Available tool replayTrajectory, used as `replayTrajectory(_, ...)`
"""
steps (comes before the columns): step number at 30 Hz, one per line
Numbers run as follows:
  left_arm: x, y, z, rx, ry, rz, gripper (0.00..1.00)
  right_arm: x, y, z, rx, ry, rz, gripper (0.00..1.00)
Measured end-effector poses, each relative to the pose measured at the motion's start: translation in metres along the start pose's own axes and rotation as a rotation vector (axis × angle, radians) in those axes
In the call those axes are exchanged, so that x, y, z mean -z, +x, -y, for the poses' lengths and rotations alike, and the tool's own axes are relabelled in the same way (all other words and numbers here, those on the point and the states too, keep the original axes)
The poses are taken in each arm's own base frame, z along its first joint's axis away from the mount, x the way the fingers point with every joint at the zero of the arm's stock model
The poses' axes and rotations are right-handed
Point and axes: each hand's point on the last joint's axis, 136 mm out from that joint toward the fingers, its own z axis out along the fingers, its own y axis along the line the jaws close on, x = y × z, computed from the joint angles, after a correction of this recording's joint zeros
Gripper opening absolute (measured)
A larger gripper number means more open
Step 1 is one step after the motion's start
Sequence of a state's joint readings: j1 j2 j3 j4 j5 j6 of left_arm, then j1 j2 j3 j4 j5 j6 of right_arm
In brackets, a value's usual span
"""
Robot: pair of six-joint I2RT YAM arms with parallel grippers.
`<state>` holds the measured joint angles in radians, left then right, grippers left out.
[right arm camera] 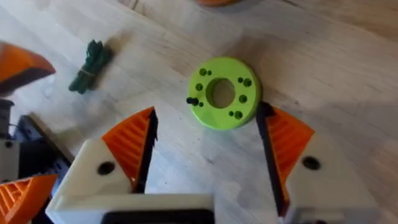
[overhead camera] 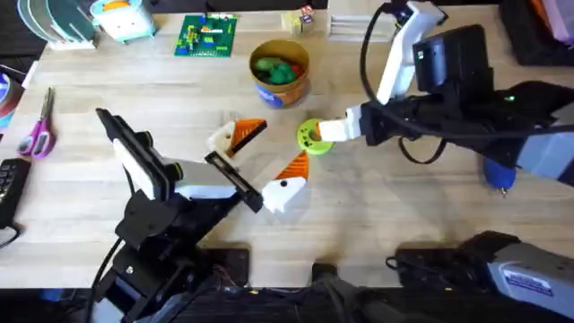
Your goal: Pick up the gripper from the table and insert it into the empty holder that is missing its gripper. Then pick up a screw, insert it into the mounting hole, and use the screwdriver to tighten it. Finally, clean up the table by picking up the vegetable and placing it into the bucket.
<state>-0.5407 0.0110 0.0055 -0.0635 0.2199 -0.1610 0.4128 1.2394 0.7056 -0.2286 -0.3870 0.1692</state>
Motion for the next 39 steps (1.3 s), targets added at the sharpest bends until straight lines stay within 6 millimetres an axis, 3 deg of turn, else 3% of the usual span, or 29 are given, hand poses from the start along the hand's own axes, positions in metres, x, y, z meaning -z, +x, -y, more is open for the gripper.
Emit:
replayTrajectory(7,0.000,0.000,0.000,0.000,0.000,0.000,0.993,-0.008,0.012,-0.023,0.170,-0.004,-0.041,0.903)
replayTrajectory(17,0.000,0.000,0.000,0.000,0.000,0.000,0.993,-0.038,0.040,-0.019,0.273,0.035,-0.163,0.833)
replayTrajectory(25,0.000,0.000,0.000,0.000,0.000,0.000,0.993,-0.052,0.022,-0.026,0.379,0.048,-0.162,0.785)
replayTrajectory(31,0.000,0.000,0.000,0.000,0.000,0.000,0.993,-0.068,0.019,-0.034,0.459,0.071,-0.182,0.658)
replayTrajectory(33,0.000,0.000,0.000,0.000,0.000,0.000,0.993,-0.072,0.024,-0.031,0.472,0.083,-0.203,0.580)
replayTrajectory(37,0.000,0.000,0.000,0.000,0.000,0.000,0.993,-0.078,0.033,-0.025,0.481,0.107,-0.238,0.331)
replayTrajectory(39,0.000,0.000,0.000,0.000,0.000,0.000,0.993,-0.078,0.032,-0.024,0.484,0.119,-0.237,0.280)
